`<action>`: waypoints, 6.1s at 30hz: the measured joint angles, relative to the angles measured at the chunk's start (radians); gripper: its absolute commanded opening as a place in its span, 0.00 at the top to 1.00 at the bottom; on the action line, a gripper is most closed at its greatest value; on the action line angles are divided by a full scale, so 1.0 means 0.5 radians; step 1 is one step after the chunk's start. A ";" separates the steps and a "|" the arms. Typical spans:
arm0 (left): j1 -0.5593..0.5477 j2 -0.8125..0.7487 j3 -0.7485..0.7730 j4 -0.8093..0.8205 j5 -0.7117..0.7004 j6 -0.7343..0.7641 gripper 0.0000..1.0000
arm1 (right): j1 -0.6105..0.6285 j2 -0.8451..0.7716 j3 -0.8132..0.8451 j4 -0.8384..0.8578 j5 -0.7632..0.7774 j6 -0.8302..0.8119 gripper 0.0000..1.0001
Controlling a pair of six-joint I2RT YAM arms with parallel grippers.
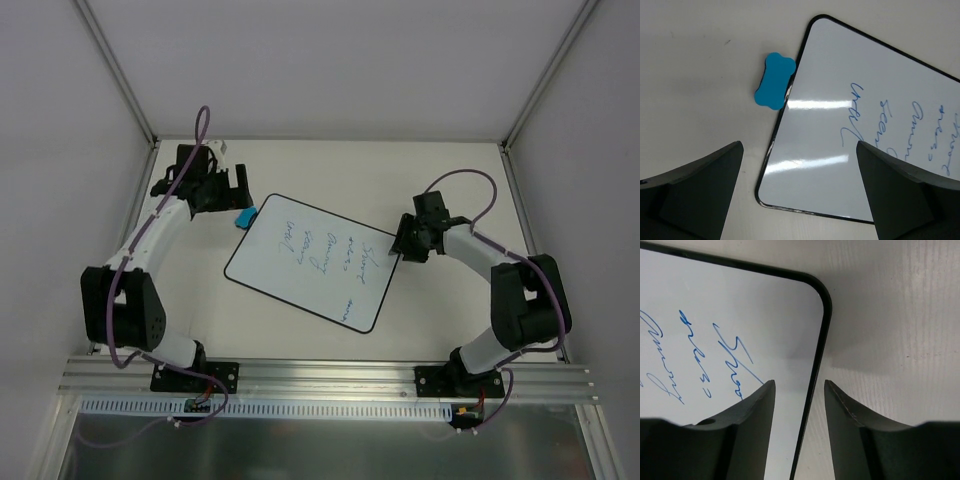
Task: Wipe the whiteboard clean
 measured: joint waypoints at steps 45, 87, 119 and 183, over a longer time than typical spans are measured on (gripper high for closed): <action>-0.078 1.175 0.558 0.008 -0.178 0.386 0.51 | -0.008 -0.259 -0.201 -0.010 -0.082 -0.050 0.39; -0.450 0.768 0.457 -0.056 -0.236 0.083 0.95 | -0.008 -0.008 -0.253 0.356 0.064 0.195 0.88; -0.639 1.167 0.514 0.035 -0.421 -0.240 1.00 | 0.050 0.035 -0.198 0.327 0.134 0.268 1.00; -0.894 0.954 0.282 -0.272 -0.541 -0.604 1.00 | 0.087 0.033 -0.195 0.327 0.160 0.262 1.00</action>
